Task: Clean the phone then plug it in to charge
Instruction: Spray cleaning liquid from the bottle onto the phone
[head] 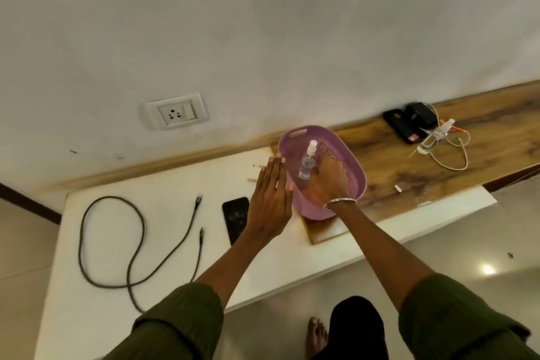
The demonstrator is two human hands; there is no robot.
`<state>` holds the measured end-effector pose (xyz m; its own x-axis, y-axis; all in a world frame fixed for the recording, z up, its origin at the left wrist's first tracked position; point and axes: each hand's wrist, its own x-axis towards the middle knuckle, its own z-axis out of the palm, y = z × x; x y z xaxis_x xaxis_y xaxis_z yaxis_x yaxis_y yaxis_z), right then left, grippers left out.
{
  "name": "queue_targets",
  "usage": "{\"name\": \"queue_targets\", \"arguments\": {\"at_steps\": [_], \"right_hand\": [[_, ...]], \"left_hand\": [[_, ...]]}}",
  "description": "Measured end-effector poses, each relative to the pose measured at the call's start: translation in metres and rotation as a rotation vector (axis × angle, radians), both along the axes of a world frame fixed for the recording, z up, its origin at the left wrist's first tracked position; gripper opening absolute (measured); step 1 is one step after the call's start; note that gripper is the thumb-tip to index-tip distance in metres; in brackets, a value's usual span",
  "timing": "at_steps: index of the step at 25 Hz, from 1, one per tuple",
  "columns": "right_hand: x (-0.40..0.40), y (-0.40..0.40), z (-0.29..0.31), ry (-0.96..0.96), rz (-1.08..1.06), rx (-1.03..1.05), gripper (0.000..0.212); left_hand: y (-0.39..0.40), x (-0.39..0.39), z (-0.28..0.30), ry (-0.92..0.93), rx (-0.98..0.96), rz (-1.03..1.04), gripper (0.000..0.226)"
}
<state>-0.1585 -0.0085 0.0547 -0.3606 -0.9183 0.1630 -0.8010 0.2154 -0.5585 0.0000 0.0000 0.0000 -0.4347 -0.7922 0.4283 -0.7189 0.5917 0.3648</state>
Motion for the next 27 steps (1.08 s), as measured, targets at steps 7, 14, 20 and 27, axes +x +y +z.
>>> {"name": "queue_targets", "arguments": {"at_steps": [7, 14, 20, 27], "right_hand": [[-0.004, -0.029, -0.016, -0.185, -0.122, 0.092, 0.020], [-0.006, -0.031, -0.016, -0.189, -0.162, 0.065, 0.021], [-0.006, -0.013, 0.028, -0.097, -0.073, -0.083, 0.016], [0.046, 0.011, 0.086, -0.081, 0.119, -0.163, 0.024]], "left_hand": [[-0.011, -0.020, 0.004, 0.051, 0.056, -0.026, 0.055], [-0.017, -0.012, 0.014, 0.052, 0.073, -0.018, 0.056], [-0.011, 0.003, 0.048, 0.061, -0.001, -0.015, 0.058], [-0.001, 0.039, 0.109, 0.110, -0.147, 0.024, 0.057]]}}
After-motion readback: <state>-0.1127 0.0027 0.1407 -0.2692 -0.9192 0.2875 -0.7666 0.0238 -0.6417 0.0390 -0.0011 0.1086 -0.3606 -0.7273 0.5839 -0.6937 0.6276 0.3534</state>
